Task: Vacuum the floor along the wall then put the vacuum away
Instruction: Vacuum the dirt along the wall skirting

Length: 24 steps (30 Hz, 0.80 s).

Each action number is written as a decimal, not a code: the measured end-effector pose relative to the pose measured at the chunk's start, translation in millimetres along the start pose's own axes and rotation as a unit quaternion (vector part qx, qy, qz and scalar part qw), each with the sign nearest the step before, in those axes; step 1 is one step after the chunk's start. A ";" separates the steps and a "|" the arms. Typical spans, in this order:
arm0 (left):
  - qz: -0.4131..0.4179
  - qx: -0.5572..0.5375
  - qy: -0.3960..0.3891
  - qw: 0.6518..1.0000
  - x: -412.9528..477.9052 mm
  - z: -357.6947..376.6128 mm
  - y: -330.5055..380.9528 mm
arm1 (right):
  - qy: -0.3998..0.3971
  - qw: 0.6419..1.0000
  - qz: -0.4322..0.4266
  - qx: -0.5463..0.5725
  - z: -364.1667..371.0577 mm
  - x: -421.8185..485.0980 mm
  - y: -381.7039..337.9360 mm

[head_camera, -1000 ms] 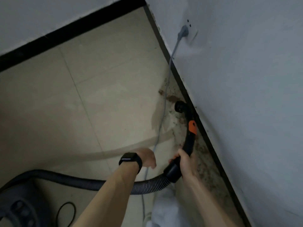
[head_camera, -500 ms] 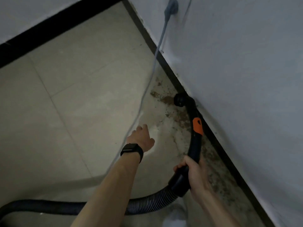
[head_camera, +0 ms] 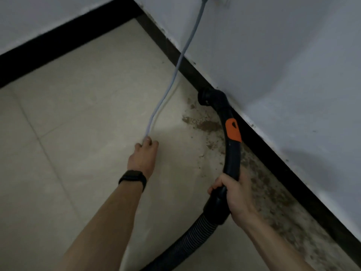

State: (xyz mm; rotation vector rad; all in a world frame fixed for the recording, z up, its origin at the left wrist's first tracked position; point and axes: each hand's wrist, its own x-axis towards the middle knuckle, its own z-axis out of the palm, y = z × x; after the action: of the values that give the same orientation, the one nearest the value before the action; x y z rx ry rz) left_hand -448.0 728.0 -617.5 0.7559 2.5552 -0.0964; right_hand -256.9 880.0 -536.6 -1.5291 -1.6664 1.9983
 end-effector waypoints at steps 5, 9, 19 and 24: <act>-0.027 0.039 0.073 0.996 16.2 -21.3 -63.5 | -0.008 0.999 -0.029 0.024 31.7 14.6 -2.3; -0.048 0.039 0.135 0.989 37.9 -33.8 -91.9 | -0.006 0.999 -0.046 0.023 53.0 17.6 -1.1; -0.066 -0.089 -0.125 0.986 9.1 -13.7 -78.5 | 0.031 0.997 -0.035 -0.063 73.0 4.8 -15.5; -0.065 -0.019 -0.061 0.996 7.2 10.9 -65.4 | 0.026 0.996 -0.039 -0.071 70.6 19.8 -3.8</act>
State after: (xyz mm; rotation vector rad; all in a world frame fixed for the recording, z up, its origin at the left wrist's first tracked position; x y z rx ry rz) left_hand -483.3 674.2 -634.7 0.5514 2.4795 -0.1315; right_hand -320.3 847.0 -553.8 -1.5200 -1.8527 1.8206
